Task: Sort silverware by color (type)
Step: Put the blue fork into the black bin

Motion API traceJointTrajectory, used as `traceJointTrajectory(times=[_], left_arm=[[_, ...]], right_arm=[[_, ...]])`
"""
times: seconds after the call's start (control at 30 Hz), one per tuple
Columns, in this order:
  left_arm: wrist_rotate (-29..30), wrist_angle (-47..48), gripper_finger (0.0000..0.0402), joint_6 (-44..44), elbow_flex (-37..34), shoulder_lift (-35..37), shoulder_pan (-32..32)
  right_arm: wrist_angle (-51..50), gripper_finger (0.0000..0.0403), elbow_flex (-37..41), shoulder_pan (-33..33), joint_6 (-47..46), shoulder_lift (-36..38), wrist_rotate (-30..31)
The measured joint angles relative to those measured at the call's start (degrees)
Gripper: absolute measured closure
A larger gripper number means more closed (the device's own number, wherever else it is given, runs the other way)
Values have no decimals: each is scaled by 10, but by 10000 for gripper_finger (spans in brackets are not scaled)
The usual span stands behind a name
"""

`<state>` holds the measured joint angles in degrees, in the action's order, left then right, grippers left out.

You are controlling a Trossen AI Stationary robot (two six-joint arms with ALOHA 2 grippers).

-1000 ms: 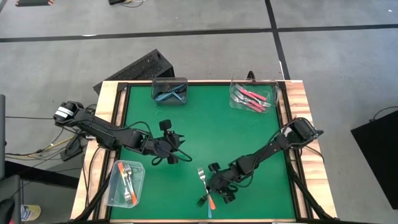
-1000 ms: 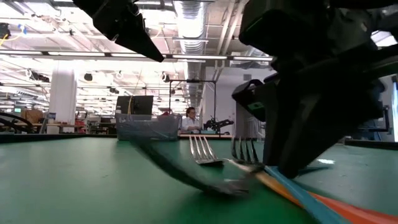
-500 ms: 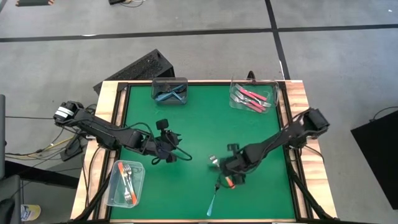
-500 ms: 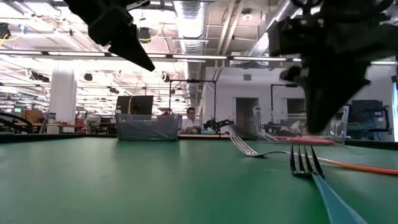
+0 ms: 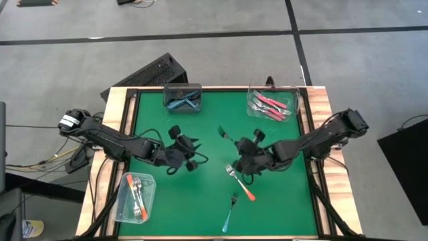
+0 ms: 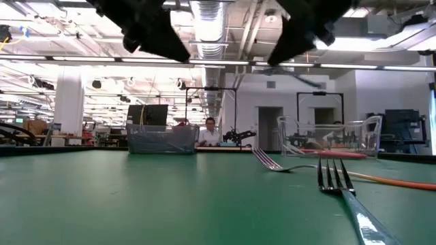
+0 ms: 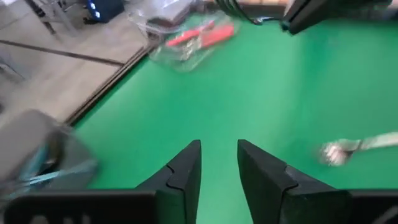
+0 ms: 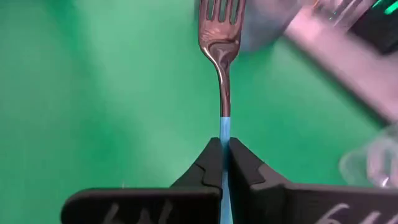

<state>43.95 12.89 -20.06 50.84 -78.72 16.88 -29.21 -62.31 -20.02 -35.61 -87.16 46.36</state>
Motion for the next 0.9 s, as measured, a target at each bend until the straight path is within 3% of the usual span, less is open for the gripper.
traceJointTrajectory(times=[0.1, 0.33, 0.43, 0.9], left_arm=[[-28, -99, 286, -19, -41, -2, -13], [-141, -484, 221, 25, -173, -4, -64], [-155, -583, 211, 60, -193, -3, -74], [-108, -556, 209, 80, -188, -3, -104]], right_arm=[[33, 385, 0, -3, 68, 7, 51], [93, 385, 0, 0, 187, -42, 61], [123, 385, -1, 9, 193, -69, 75], [119, 385, -93, 34, 209, -155, 134]])
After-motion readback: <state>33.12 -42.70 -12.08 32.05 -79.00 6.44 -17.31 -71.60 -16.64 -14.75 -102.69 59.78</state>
